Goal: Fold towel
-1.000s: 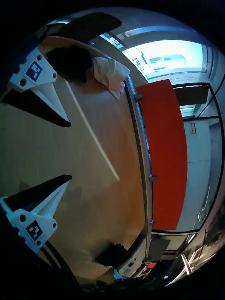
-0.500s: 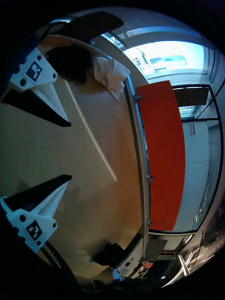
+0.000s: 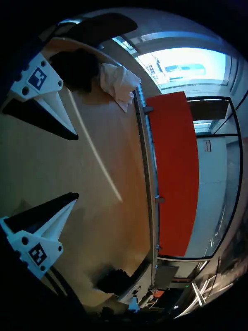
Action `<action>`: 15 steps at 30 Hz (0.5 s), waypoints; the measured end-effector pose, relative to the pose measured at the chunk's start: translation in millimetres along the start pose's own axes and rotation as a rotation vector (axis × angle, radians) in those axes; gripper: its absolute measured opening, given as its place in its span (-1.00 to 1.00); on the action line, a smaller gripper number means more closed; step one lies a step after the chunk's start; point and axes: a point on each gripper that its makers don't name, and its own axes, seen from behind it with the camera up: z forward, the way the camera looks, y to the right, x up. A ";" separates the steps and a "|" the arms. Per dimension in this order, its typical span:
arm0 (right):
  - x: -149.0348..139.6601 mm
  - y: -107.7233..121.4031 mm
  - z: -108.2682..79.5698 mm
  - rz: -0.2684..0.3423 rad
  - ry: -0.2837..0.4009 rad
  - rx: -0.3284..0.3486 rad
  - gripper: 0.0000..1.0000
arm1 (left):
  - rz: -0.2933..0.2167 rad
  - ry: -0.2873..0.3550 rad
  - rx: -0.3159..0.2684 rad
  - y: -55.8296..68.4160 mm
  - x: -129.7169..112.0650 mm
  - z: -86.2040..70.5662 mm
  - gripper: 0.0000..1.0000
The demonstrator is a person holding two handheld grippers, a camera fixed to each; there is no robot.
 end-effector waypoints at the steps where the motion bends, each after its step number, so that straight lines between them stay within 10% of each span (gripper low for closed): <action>1: 5.5 -0.9 -0.3 0.002 0.021 -0.005 1.00 | -0.001 0.003 0.001 -0.3 1.0 0.1 0.89; 15: 65.9 -18.5 -3.9 0.035 0.252 -0.017 1.00 | -0.021 0.065 0.012 -5.8 22.6 2.7 0.89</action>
